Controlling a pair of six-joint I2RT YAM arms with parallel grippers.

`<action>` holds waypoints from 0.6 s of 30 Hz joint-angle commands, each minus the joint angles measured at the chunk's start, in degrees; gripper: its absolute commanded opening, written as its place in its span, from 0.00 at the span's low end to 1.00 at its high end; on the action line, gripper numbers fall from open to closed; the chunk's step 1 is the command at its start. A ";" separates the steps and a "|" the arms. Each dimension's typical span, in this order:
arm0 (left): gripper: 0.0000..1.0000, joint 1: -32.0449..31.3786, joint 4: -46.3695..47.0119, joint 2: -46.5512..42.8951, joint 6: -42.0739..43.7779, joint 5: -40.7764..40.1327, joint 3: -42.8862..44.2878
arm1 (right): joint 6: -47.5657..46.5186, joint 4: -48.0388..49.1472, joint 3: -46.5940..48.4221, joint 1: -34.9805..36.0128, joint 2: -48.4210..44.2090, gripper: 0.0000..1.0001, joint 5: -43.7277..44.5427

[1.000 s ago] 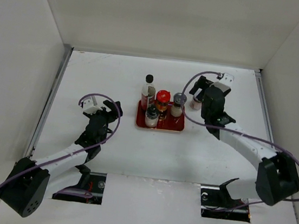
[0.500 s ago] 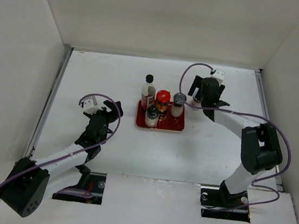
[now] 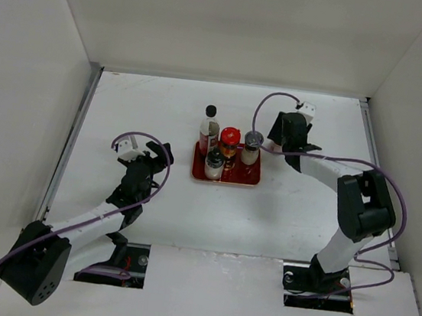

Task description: Organize the condiment bottles

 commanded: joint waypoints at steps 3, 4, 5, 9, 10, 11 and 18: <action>0.77 0.24 3.18 0.48 -0.33 0.63 -0.11 | 1.41 3.72 -4.89 0.14 -8.75 0.53 6.61; 0.77 0.07 3.09 -0.04 -0.33 0.72 -0.11 | 1.58 4.25 -6.03 0.31 -10.60 0.53 7.32; 0.77 -0.28 3.00 -0.74 -0.24 0.54 -0.11 | 1.85 4.87 -7.70 0.84 -13.32 0.54 8.28; 0.77 0.41 2.66 -2.15 -0.15 0.10 -0.63 | 1.67 3.82 -14.03 4.17 -23.87 0.55 10.22; 0.77 0.50 2.48 -2.77 -0.24 0.45 -0.72 | 1.67 2.95 -15.61 5.14 -26.68 0.55 10.31; 0.77 0.42 2.30 -3.38 -0.33 0.54 -0.81 | 1.76 2.07 -17.10 6.28 -29.84 0.55 10.31; 0.77 -0.72 2.30 -2.42 -0.33 0.02 -0.28 | 1.93 -3.57 -19.58 18.93 -39.89 0.56 9.87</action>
